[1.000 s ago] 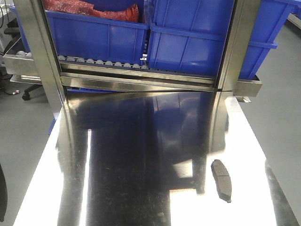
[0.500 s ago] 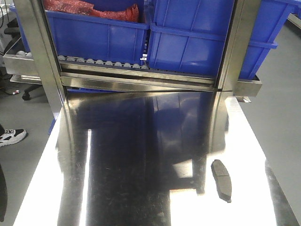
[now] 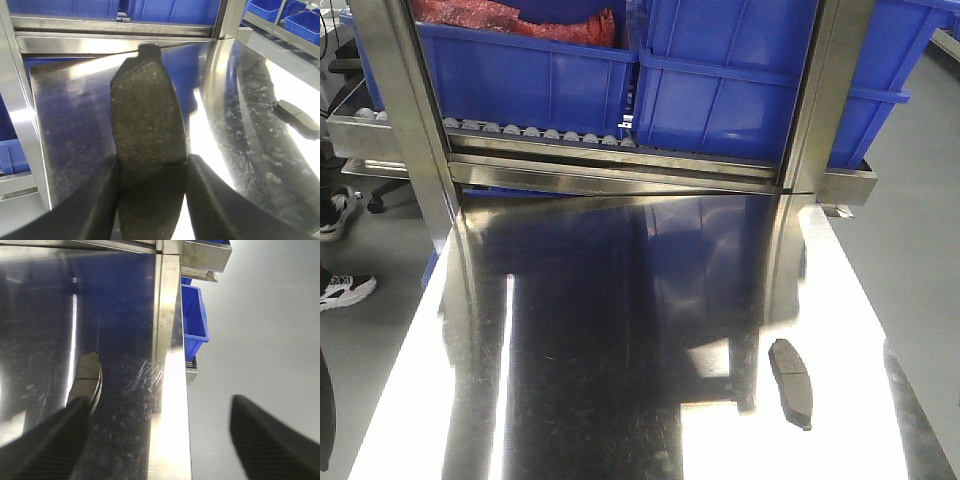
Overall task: Move and align brake pads A on conveyor
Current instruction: 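Lift the brake pad with the left gripper and hold it, then move the open right gripper over the other brake pad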
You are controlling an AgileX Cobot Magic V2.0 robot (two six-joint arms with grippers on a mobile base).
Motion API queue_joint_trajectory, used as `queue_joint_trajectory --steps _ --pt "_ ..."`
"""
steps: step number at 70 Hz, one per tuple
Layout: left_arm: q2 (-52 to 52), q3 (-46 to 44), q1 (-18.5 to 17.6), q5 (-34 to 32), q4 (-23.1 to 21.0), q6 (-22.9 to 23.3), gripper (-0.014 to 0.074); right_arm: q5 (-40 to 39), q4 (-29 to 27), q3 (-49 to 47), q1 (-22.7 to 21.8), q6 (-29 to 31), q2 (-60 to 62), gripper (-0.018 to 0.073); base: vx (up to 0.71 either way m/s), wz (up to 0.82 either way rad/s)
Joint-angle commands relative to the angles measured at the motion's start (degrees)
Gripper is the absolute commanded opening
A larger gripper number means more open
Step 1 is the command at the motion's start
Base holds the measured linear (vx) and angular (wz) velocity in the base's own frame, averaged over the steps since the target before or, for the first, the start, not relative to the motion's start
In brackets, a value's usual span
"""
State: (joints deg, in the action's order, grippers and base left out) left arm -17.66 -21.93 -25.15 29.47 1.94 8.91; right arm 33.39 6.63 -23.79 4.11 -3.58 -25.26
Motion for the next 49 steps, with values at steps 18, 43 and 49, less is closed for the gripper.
queue_joint_trajectory --steps 18,43,49 --pt "-0.3 -1.9 -0.3 -5.9 0.1 0.0 0.0157 -5.3 -1.1 -2.0 -0.3 -1.0 -1.9 0.0699 0.0 0.0" --pt "-0.3 -1.9 -0.3 -5.9 0.1 0.0 0.0157 2.0 -1.1 -18.5 -0.2 -3.9 -27.6 0.0617 0.0 0.0" --pt "-0.3 -1.9 -0.3 -5.9 0.1 0.0 0.0157 3.2 -1.1 -22.4 -0.2 -3.5 -35.2 0.061 0.0 0.0"
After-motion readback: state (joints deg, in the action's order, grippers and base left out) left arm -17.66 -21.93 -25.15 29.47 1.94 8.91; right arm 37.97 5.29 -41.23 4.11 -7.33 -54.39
